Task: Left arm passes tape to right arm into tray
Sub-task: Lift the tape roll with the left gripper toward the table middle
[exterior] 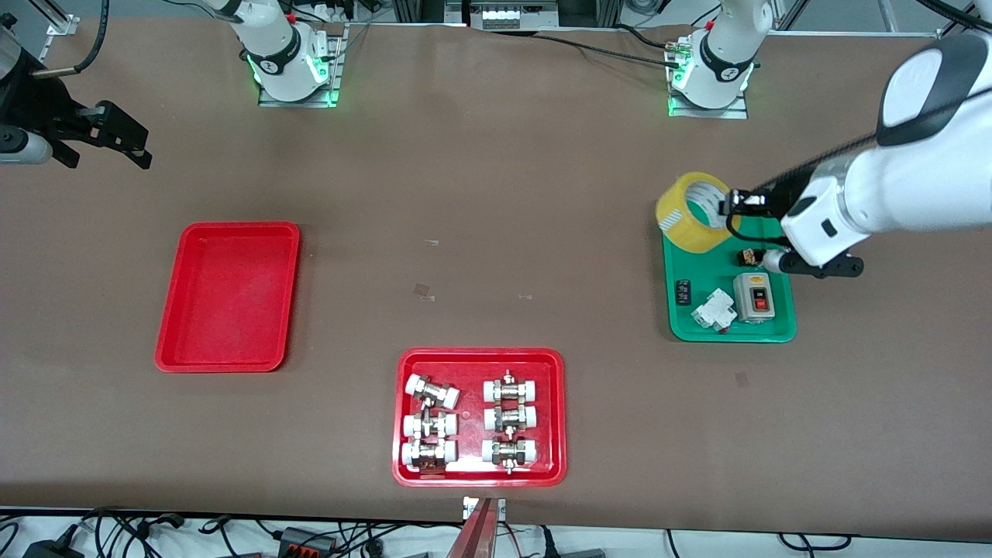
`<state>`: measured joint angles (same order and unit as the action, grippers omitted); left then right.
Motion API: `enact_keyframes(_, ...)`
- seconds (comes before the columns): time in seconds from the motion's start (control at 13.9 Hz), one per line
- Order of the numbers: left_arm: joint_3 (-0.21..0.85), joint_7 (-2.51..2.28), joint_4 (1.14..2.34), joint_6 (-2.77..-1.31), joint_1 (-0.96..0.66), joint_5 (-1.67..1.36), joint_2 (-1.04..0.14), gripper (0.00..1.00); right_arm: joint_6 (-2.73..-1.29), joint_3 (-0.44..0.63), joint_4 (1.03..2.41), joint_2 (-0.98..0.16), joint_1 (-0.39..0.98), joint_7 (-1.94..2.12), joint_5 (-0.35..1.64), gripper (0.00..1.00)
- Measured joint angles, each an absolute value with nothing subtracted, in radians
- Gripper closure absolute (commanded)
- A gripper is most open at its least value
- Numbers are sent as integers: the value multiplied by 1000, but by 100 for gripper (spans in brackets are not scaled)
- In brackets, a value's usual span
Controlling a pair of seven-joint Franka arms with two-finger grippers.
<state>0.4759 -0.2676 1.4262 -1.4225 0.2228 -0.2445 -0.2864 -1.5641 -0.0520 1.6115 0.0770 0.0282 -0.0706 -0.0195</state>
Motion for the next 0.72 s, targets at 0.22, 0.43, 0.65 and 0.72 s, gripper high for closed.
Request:
enact_keyframes(0.22, 482, -425, 1395, -1589, 113, -358, -349, 100, -1563, -52, 1612, 73, 28, -70, -20, 0)
enact_keyframes(0.43, 485, -553, 1387, -1830, 2, -503, -473, 100, -1559, -52, 1613, 56, 28, -70, -20, 0)
enact_keyframes(0.65, 487, -712, 1377, -2059, -110, -542, -557, 100, -1554, -52, 1615, 28, 29, -61, -12, 0)
enact_keyframes(0.72, 488, -787, 1375, -2151, -149, -562, -577, 100, -1548, -52, 1615, 18, 29, -46, 18, 0)
